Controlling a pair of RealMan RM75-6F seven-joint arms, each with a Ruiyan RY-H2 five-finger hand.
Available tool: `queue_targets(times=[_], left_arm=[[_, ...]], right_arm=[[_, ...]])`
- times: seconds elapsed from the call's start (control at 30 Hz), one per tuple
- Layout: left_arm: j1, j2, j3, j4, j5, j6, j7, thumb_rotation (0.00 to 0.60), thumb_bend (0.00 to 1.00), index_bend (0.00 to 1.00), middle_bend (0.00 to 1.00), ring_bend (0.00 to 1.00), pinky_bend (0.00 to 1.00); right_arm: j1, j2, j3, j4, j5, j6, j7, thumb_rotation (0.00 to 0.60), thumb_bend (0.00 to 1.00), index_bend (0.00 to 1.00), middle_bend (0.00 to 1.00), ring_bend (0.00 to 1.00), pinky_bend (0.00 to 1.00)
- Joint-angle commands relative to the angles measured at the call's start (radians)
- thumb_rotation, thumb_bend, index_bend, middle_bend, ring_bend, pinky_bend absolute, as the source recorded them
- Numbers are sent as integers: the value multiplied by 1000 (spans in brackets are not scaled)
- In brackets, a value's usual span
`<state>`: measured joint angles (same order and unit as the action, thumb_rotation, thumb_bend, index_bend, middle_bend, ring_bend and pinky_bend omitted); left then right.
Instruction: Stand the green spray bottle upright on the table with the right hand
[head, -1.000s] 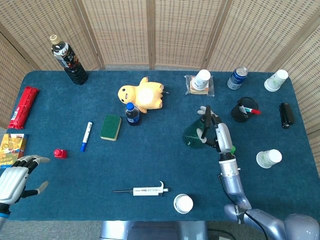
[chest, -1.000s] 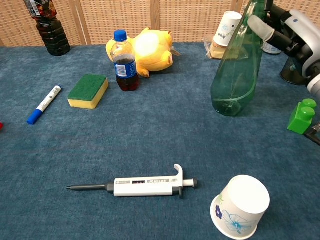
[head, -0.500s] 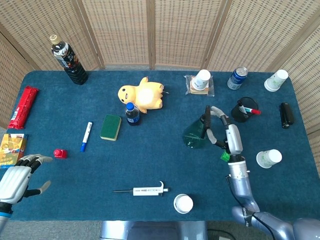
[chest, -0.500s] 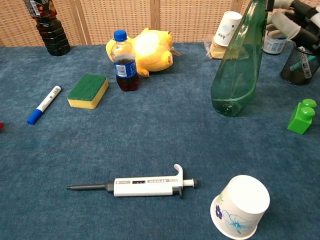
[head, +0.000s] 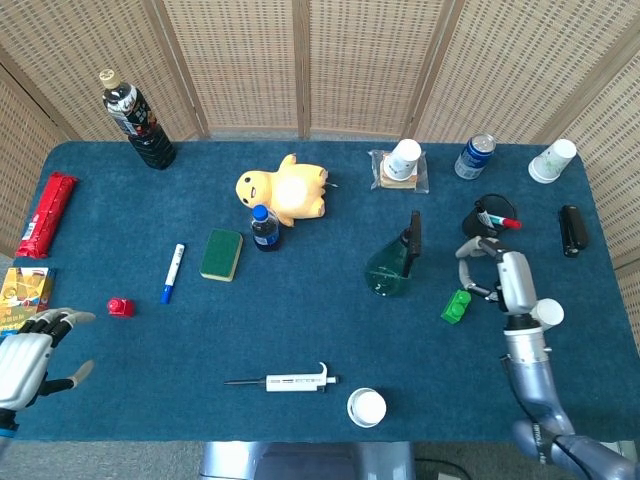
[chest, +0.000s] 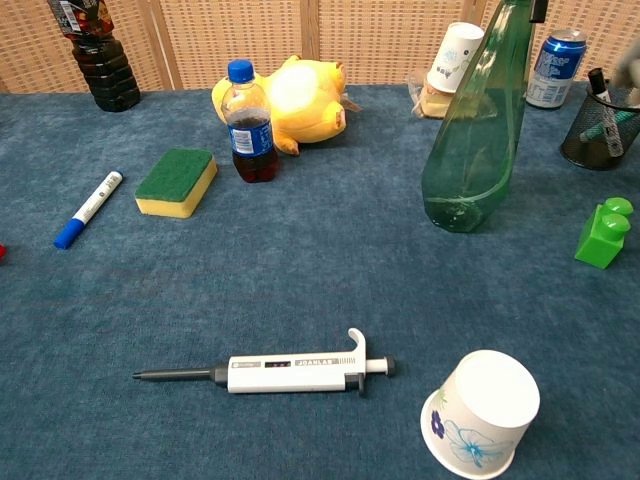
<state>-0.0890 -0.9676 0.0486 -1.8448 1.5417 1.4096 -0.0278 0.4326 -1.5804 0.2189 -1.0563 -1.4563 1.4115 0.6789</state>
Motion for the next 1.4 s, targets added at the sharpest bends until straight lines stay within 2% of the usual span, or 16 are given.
queue_targets(times=[0.03, 0.27, 0.4, 0.57, 0.73, 0.97, 1.4], left_arm=[[11, 6, 1, 2, -9, 10, -5, 600, 327, 258, 314, 226, 192], [29, 10, 4, 15, -33, 18, -22, 600, 328, 260, 316, 226, 194], [40, 3, 4, 31, -57, 18, -23, 600, 327, 261, 317, 227, 195], [57, -5, 5, 49, -76, 28, -23, 600, 328, 261, 317, 227, 195], [78, -10, 10, 71, -80, 43, -42, 600, 328, 261, 317, 228, 195], [110, -21, 18, 107, -82, 67, -87, 600, 328, 263, 317, 230, 196], [117, -16, 8, 115, -55, 83, -112, 600, 328, 270, 318, 230, 196]], right_arm=[[-18, 82, -20, -49, -14, -19, -3, 600, 545, 554, 566, 494, 540], [-28, 265, -75, -199, -17, -139, -76, 600, 527, 581, 576, 523, 568], [-33, 361, -106, -283, -1, -203, -233, 600, 517, 583, 570, 518, 561], [-69, 391, -99, -378, 76, -173, -522, 600, 491, 577, 568, 496, 535], [-108, 399, -84, -459, 126, -107, -672, 600, 476, 577, 567, 484, 533], [-158, 421, -68, -531, 153, -21, -762, 600, 465, 571, 565, 480, 533], [-207, 433, -65, -579, 152, 25, -773, 600, 453, 564, 564, 470, 533]])
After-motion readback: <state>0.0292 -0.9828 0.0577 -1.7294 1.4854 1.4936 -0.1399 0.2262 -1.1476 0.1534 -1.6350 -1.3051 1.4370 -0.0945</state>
